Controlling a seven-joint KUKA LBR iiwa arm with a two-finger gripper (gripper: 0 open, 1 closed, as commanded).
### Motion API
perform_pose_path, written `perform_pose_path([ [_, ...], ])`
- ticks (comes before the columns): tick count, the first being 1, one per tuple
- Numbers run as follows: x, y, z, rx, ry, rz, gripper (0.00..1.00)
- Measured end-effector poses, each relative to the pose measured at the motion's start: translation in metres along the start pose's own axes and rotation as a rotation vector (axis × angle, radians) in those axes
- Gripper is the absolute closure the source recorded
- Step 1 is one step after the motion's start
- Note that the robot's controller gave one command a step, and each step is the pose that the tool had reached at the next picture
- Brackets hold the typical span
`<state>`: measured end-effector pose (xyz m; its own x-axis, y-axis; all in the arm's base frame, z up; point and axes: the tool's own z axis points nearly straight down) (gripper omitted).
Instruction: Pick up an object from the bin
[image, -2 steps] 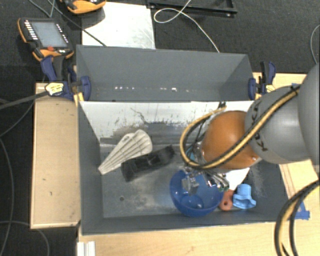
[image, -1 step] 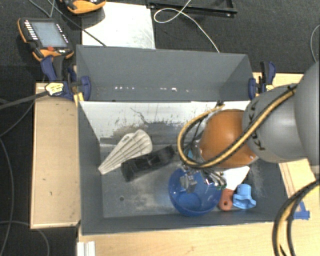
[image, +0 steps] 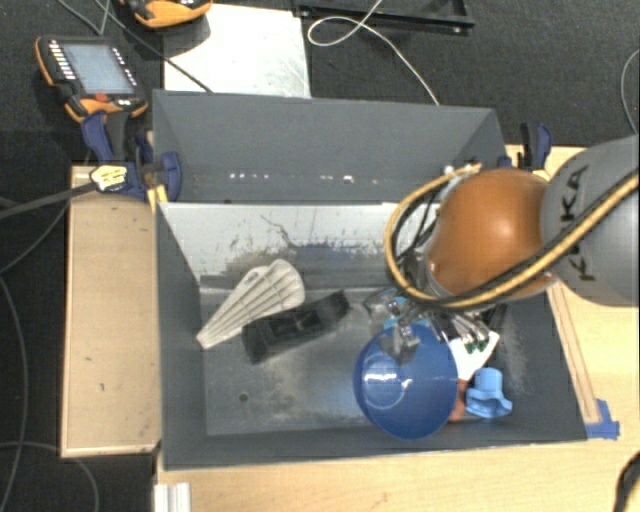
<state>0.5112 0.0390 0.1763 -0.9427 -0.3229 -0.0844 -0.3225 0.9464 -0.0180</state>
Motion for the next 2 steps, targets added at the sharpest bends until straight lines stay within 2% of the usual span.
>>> perform_pose_path([
  [1, 0.0006, -0.0293, 0.1054, 0.003, -0.015, 0.073, 1.0],
  [2, 0.0005, -0.0293, 0.1054, 0.003, -0.015, 0.072, 1.0],
])
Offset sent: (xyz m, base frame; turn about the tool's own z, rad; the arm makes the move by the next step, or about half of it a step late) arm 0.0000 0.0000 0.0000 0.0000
